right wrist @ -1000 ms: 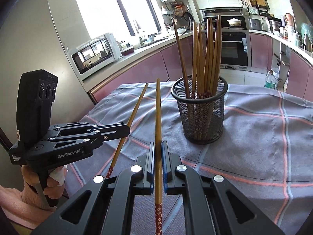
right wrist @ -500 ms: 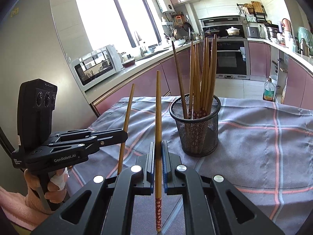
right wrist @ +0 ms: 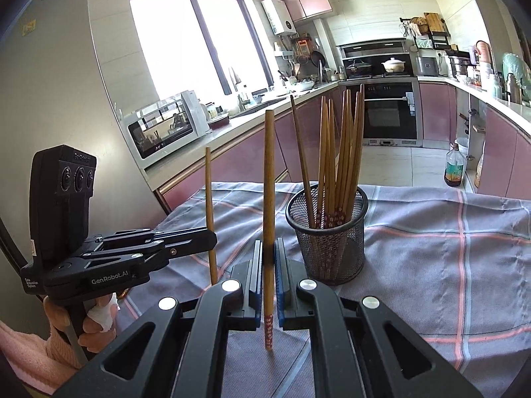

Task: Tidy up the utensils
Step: 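Lift the left gripper's chopstick upright over the cup while the right gripper carries its own, then lower the left gripper's chopstick into the cup while the right gripper inserts its own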

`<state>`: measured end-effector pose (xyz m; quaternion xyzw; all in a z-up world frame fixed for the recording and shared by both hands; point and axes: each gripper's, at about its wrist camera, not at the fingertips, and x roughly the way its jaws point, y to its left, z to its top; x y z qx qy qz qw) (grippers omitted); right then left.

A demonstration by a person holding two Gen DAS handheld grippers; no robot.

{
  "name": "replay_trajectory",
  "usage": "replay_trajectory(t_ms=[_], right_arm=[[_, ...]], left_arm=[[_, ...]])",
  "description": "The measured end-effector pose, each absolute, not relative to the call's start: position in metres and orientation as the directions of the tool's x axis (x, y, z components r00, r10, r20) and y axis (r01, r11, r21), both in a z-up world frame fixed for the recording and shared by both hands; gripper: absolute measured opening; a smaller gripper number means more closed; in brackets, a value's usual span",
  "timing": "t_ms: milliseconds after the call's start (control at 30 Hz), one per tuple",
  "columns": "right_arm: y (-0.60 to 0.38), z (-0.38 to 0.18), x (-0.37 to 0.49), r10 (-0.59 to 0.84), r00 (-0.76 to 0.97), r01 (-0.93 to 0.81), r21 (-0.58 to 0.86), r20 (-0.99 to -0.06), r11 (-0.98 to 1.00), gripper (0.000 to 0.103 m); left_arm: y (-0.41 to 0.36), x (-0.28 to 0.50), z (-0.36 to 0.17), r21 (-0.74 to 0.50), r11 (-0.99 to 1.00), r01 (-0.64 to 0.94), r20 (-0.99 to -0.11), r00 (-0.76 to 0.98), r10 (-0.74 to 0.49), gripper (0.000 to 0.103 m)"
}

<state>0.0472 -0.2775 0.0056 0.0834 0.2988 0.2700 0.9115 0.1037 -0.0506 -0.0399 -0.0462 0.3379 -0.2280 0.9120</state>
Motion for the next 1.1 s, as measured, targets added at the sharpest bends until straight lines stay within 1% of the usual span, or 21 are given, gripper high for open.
replay_trajectory(t_ms=[600,1100], right_arm=[[-0.288,0.029,0.052,0.524,0.721,-0.442,0.282,-0.453,0.851,0.006],[-0.294,0.046,0.056,0.507,0.753,-0.436,0.258,-0.419,0.862,0.006]], left_arm=[[-0.052,0.106,-0.013,-0.233,0.889,0.393,-0.545,0.705,-0.454,0.008],[-0.055,0.112,0.0,-0.226,0.889,0.399,-0.524,0.719,-0.456,0.008]])
